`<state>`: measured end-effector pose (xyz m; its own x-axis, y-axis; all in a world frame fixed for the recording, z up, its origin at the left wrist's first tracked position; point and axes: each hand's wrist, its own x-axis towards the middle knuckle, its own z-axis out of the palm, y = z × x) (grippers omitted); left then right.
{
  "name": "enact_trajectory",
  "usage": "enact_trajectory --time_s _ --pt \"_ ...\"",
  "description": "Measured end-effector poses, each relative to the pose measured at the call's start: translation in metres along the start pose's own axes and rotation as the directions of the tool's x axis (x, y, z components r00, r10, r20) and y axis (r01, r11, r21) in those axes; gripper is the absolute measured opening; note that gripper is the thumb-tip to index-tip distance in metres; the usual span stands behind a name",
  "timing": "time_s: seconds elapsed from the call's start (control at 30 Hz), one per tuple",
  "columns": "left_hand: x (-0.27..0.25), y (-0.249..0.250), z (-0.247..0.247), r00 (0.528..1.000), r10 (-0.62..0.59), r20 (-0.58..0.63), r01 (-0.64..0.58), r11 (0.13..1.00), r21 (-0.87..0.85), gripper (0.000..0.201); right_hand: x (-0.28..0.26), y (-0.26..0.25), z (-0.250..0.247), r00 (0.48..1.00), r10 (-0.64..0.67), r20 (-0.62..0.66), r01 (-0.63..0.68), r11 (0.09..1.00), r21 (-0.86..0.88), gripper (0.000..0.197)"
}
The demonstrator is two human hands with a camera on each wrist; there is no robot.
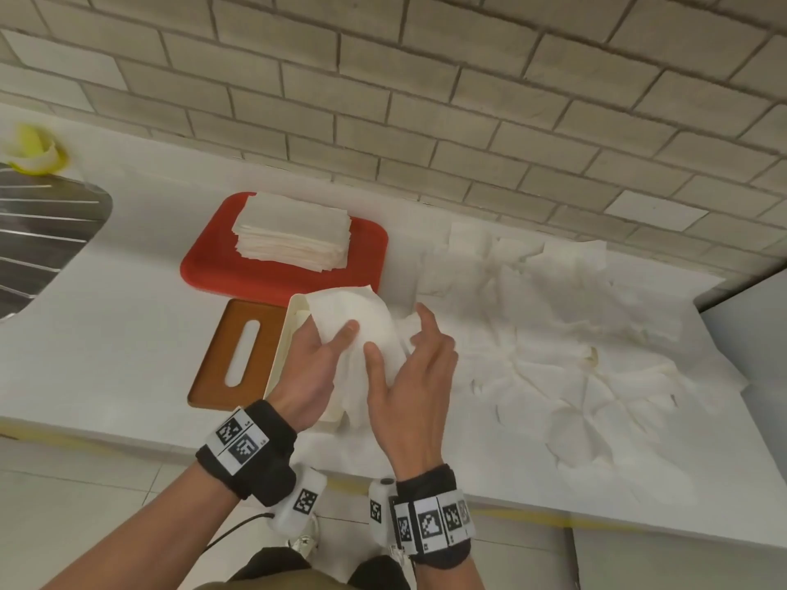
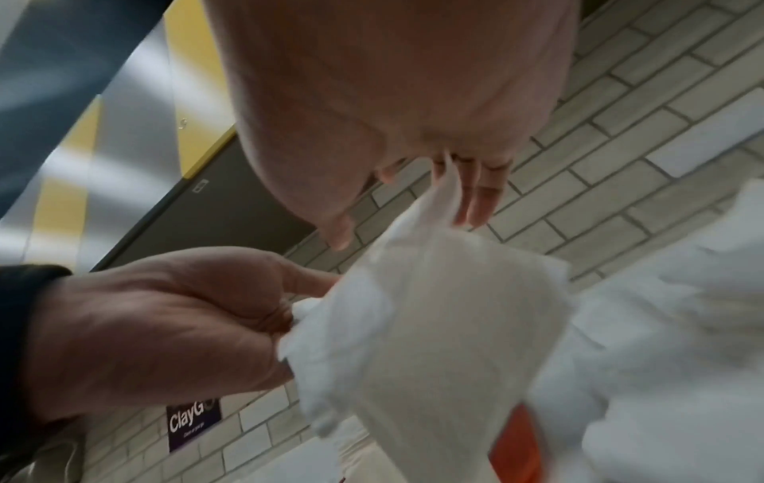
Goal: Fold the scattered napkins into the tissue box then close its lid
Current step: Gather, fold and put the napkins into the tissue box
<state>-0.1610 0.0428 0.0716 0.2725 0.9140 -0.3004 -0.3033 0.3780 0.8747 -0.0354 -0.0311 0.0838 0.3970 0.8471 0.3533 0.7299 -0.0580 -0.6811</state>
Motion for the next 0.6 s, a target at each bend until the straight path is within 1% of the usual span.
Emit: enact_trajectory --time_s 0.03,0.07,0.1,0.13,0.17,0.2,0.27,0.3,0.33,0.4,0.47,0.5,0.53,0.57,0.6 --pt "0.001 0.003 -0.004 1.000 0.021 0.000 -0.021 1.000 0.017 0.040 -0.002 0.003 0.005 0.998 -0.058 -0.018 0.059 0.998 0.035 0.057" --pt "0.002 0.009 -0.007 0.999 0.035 -0.002 -0.035 0.999 0.025 0.040 -0.003 0.004 0.009 0.997 -0.066 0.035 0.061 0.989 0.134 0.051" --pt "0.003 0.014 -0.011 0.999 0.047 -0.012 -0.046 0.998 0.035 0.041 -0.004 0.003 0.013 0.989 -0.030 0.147 -0.008 0.969 0.248 0.046" --pt "0.005 0.020 -0.015 0.997 0.063 -0.034 -0.061 0.997 0.054 0.042 -0.007 0.003 0.017 0.964 0.008 0.264 -0.097 0.941 0.324 0.043" --pt "0.007 0.026 -0.020 0.994 0.091 -0.061 -0.086 0.993 0.087 0.043 -0.011 0.002 0.023 0.940 0.032 0.338 -0.159 0.922 0.354 0.038" --pt "0.011 0.031 -0.026 0.989 0.122 -0.083 -0.110 0.985 0.135 0.044 -0.014 0.001 0.028 0.928 0.050 0.370 -0.189 0.917 0.350 0.032" --pt "0.020 0.040 -0.036 0.980 0.172 -0.099 -0.140 0.953 0.270 0.048 -0.018 -0.001 0.040 0.922 0.093 0.376 -0.223 0.921 0.319 0.025" --pt "0.025 0.043 -0.041 0.977 0.194 -0.093 -0.148 0.920 0.362 0.050 -0.018 -0.003 0.047 0.916 0.130 0.379 -0.248 0.927 0.282 0.022" --pt "0.030 0.044 -0.046 0.973 0.217 -0.082 -0.154 0.866 0.476 0.054 -0.016 -0.006 0.054 0.902 0.169 0.396 -0.276 0.933 0.229 0.021" --pt "0.041 0.040 -0.058 0.959 0.280 -0.048 -0.166 0.690 0.705 0.061 -0.009 -0.011 0.070 0.846 0.250 0.471 -0.331 0.939 0.097 0.021" --pt "0.050 0.027 -0.070 0.947 0.322 0.000 -0.166 0.487 0.858 0.068 -0.002 -0.018 0.088 0.747 0.334 0.575 -0.366 0.929 -0.065 0.031" --pt "0.054 0.018 -0.077 0.949 0.315 0.024 -0.152 0.387 0.910 0.070 0.002 -0.022 0.095 0.686 0.373 0.624 -0.358 0.920 -0.156 0.039" --pt "0.058 0.009 -0.083 0.958 0.283 0.038 -0.125 0.294 0.948 0.071 0.004 -0.026 0.101 0.634 0.401 0.661 -0.333 0.913 -0.234 0.045" --pt "0.062 -0.001 -0.089 0.971 0.235 0.035 -0.088 0.220 0.972 0.072 0.006 -0.030 0.104 0.596 0.412 0.690 -0.293 0.911 -0.291 0.046" --pt "0.063 -0.009 -0.093 0.985 0.170 0.019 -0.047 0.165 0.985 0.071 0.007 -0.032 0.105 0.572 0.406 0.713 -0.245 0.914 -0.323 0.043"
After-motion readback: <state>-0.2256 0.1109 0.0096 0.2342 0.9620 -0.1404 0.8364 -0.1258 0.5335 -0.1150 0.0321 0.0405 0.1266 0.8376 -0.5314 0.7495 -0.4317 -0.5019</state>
